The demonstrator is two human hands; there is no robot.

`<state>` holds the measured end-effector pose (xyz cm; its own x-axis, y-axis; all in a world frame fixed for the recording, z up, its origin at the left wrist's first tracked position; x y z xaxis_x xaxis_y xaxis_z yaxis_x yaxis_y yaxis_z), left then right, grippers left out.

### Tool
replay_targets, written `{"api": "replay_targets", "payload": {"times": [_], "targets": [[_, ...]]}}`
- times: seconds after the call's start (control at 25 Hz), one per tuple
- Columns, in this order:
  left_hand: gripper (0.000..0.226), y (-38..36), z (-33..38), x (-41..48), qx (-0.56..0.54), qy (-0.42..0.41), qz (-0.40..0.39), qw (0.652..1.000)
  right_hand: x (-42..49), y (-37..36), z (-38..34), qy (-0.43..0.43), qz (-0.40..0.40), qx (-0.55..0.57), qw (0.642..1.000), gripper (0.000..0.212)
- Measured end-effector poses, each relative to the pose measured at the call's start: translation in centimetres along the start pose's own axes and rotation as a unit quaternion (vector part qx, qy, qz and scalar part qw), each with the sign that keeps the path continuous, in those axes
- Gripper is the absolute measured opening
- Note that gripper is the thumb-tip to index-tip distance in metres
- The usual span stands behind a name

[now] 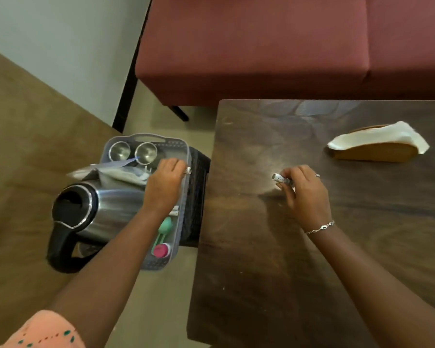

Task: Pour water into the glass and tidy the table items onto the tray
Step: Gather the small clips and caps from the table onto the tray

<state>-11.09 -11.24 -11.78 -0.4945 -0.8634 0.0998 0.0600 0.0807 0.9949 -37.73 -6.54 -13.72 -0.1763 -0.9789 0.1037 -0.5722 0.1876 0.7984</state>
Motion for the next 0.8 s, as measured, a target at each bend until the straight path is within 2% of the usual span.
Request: {"api": "replay_targets", "payload": {"times": [0.16, 0.32, 0.68, 0.8], "targets": [[0.021, -2.6, -3.1, -1.9, -0.021, 0.055, -0.106, 0.993, 0.4, -3.3, -4.7, 0.027, 0.004, 0.018, 0.999, 0.010], [0.023, -6.2, -4.0, -3.4, -0.025, 0.060, -0.241, 0.968, 0.1, -5.6, -7.7, 0.032, -0.011, 0.027, 0.999, 0.009], [0.025, -10.5, -4.9, -4.7, -0.021, 0.026, -0.312, 0.950, 0.7, -9.4, -11.5, -0.019, -0.097, 0.059, 0.993, 0.009], [0.025, -10.6, -4.8, -5.1, -0.027, 0.029, -0.327, 0.944, 1.7, -10.8, -13.3, -0.026, -0.152, 0.039, 0.987, 0.012]]}}
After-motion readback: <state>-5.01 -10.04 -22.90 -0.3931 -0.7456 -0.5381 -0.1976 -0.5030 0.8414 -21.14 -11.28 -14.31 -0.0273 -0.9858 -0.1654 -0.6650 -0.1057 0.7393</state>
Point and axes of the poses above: each hand's wrist, its own x-axis towards the middle knuckle, its own y-axis out of the back of the hand, z = x × y, the point moved 6 cm from there along x, towards the middle knuckle, and after that the axes turned 10 degrees about -y, right-handed, at the moved point
